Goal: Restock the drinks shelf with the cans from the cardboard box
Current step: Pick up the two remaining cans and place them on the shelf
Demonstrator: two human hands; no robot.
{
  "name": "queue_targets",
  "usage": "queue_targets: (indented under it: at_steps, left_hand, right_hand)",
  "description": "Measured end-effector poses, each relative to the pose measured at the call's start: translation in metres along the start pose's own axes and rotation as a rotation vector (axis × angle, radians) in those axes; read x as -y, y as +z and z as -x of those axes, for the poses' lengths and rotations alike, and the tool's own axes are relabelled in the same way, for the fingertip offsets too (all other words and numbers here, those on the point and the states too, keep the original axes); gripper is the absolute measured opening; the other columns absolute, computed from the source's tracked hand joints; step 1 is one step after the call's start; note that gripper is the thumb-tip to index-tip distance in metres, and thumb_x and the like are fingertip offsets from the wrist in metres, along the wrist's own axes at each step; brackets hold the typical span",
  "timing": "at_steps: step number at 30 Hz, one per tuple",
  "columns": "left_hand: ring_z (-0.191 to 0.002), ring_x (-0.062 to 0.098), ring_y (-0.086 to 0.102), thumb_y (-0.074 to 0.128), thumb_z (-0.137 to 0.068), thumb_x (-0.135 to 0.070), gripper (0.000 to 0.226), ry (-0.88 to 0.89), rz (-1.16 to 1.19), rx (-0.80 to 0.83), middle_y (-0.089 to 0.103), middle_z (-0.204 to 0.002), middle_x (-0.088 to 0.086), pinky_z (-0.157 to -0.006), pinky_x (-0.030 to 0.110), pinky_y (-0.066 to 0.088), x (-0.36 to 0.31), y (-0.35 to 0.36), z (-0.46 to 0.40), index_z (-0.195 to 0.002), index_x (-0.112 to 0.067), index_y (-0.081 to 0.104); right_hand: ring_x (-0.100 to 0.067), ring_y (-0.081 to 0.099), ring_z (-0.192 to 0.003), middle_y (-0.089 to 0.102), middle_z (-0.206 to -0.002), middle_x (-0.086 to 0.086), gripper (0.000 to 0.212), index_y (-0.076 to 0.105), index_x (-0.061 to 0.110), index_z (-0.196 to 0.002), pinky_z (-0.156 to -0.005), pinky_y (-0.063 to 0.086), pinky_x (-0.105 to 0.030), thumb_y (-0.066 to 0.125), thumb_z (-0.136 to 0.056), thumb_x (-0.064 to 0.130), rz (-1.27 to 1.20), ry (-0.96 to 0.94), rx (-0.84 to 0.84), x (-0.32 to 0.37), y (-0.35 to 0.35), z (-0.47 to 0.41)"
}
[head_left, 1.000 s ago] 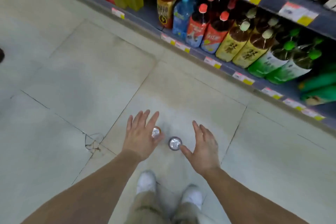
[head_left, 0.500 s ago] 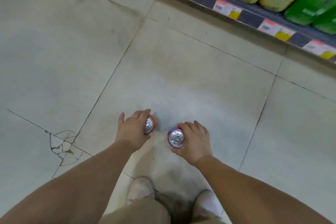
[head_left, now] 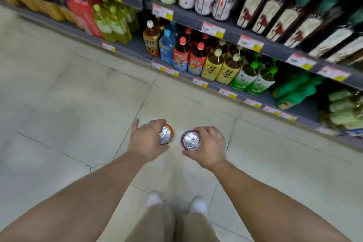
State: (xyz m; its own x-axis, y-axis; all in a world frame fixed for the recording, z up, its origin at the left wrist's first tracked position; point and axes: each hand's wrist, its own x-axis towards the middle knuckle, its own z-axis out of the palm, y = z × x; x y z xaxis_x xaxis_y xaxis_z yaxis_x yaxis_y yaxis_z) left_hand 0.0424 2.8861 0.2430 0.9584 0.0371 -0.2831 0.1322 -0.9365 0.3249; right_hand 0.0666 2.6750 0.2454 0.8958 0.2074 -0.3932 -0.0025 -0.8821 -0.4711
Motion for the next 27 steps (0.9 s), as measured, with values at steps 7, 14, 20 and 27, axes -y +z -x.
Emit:
queue_targets:
  at_steps: [7, 14, 20, 27]
  left_hand:
    - [-0.109, 0.027, 0.057, 0.064, -0.057, -0.074, 0.094, 0.179, -0.008, -0.209, 0.068, -0.104, -0.006, -0.107, 0.039, 0.024, -0.117, -0.286, 0.063, -0.135, -0.027, 0.043]
    - [-0.112, 0.016, 0.06, 0.082, -0.041, -0.054, 0.12, 0.385, 0.369, -0.081, 0.056, -0.132, -0.002, -0.094, 0.036, 0.051, -0.194, -0.468, 0.077, -0.146, -0.034, 0.027]
    - [-0.093, 0.009, 0.07, 0.09, -0.047, -0.037, 0.112, 0.567, 0.779, -0.004, 0.058, -0.12, -0.009, -0.08, 0.03, 0.058, -0.26, -0.547, 0.086, -0.143, -0.039, 0.031]
    - [-0.091, 0.018, 0.074, 0.09, -0.065, -0.015, 0.085, 0.712, 1.108, 0.094, 0.076, -0.098, -0.007, -0.066, 0.029, 0.059, -0.342, -0.594, 0.067, -0.133, -0.034, 0.043]
  right_hand:
    - [-0.018, 0.059, -0.102, 0.064, -0.1, 0.009, 0.061, 0.06, 0.035, -0.099, -0.081, 0.048, -0.033, 0.082, -0.05, 0.064, -0.086, -0.006, -0.065, 0.141, -0.277, 0.107]
    - [0.012, 0.06, -0.072, 0.065, -0.093, 0.017, 0.043, 0.059, 0.034, -0.096, -0.053, 0.042, -0.007, 0.089, -0.066, 0.037, -0.339, -0.147, -0.18, 0.207, -0.465, 0.18]
    - [-0.01, 0.069, -0.099, 0.072, -0.112, 0.004, 0.05, 0.062, 0.021, -0.121, -0.088, 0.054, -0.029, 0.083, -0.076, 0.027, -0.611, -0.227, -0.336, 0.22, -0.54, 0.225]
    - [-0.02, 0.073, -0.095, 0.074, -0.11, -0.003, 0.058, 0.061, 0.024, -0.123, -0.075, 0.059, -0.036, 0.084, -0.071, 0.036, -0.881, -0.381, -0.546, 0.209, -0.616, 0.24]
